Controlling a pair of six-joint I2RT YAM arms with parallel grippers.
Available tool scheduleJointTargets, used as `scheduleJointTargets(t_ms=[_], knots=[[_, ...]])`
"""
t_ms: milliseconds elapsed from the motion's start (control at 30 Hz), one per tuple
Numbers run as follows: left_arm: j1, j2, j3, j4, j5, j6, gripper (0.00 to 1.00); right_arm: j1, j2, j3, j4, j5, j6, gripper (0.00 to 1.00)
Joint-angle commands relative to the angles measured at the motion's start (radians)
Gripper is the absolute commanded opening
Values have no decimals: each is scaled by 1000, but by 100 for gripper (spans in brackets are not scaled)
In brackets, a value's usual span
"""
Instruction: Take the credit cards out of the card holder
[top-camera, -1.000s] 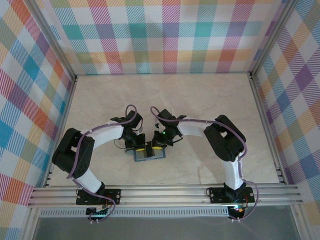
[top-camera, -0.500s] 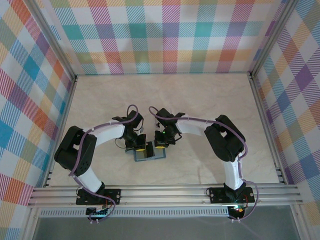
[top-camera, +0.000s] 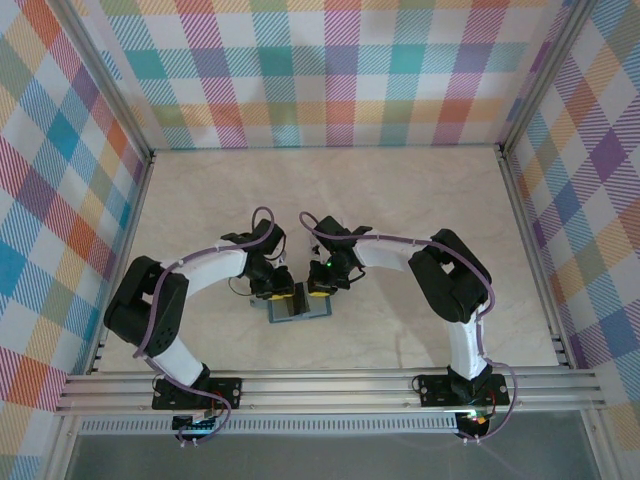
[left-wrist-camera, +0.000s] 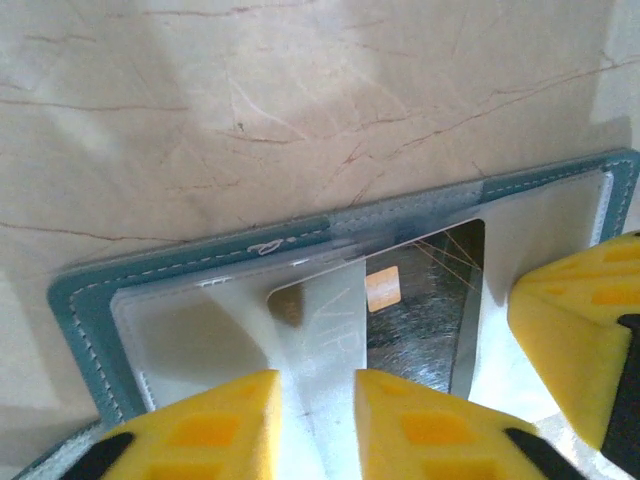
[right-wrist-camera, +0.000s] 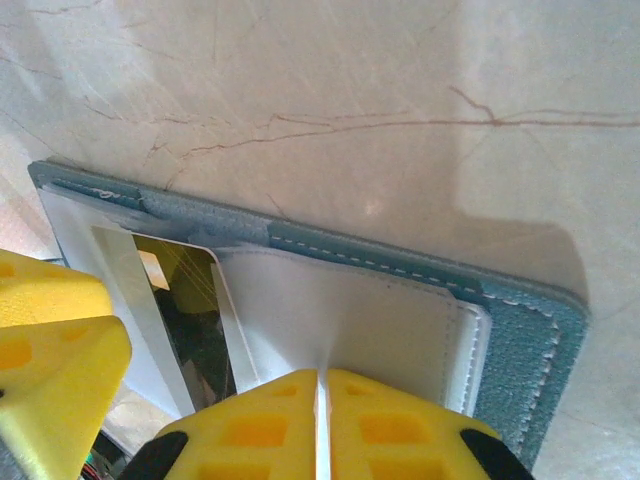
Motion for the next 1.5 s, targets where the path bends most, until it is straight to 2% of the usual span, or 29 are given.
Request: scheduleJointTargets(t_ms=[0, 300, 533, 833, 1067, 1467], knots=[[-22, -9, 48, -59, -63, -7, 33, -1, 9, -19, 4, -12, 6, 13], [-56, 107, 158, -90, -159, -60, 53, -3, -8, -24, -4, -1, 6, 13], [-72, 172, 208, -112, -215, -93, 59, -3, -15, -25, -10, 2, 3, 13], [-73, 162, 189, -59, -145, -123, 73, -6, -19, -33, -8, 5, 6, 13], [-82, 198, 194, -94, -158, -78, 68, -10, -20, -35, -12, 5, 4, 12], [-89, 176, 199, -165, -216, -2, 44, -16, -26, -34, -21, 14, 3, 12]])
